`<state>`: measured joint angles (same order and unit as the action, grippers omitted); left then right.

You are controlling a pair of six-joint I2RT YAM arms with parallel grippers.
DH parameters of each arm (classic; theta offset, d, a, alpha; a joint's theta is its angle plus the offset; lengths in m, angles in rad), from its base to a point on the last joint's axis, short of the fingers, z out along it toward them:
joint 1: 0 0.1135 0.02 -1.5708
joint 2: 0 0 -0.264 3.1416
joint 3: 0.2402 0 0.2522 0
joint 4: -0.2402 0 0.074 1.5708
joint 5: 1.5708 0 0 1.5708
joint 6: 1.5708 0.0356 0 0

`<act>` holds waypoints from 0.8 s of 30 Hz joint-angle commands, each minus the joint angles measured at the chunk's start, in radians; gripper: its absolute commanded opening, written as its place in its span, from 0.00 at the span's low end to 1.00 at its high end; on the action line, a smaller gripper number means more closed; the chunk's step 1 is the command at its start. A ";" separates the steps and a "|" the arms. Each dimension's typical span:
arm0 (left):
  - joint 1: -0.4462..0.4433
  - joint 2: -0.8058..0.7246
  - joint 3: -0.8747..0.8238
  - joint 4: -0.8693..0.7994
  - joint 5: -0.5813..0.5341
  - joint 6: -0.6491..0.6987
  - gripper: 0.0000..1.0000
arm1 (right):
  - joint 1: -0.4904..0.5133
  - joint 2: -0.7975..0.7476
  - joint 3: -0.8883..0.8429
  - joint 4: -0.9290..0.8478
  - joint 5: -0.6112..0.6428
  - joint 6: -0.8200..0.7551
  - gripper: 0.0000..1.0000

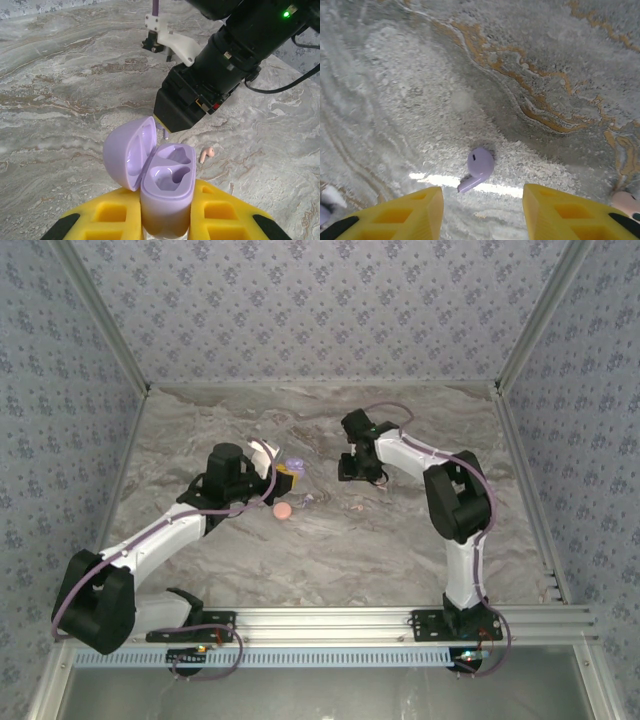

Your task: Insert the wireless bluetooth earbuds into the charging case

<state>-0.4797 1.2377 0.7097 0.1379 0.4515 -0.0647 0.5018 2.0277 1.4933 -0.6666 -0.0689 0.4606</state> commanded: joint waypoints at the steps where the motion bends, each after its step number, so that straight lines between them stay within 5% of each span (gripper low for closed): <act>1: -0.005 -0.023 0.010 0.012 -0.005 0.010 0.18 | 0.001 0.034 0.041 -0.030 -0.009 0.070 0.46; 24: -0.005 -0.023 0.009 0.012 -0.008 0.014 0.18 | 0.017 0.162 0.187 -0.126 -0.005 -0.042 0.30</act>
<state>-0.4797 1.2377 0.7097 0.1379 0.4515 -0.0620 0.5064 2.1620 1.6424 -0.7383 -0.0765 0.4725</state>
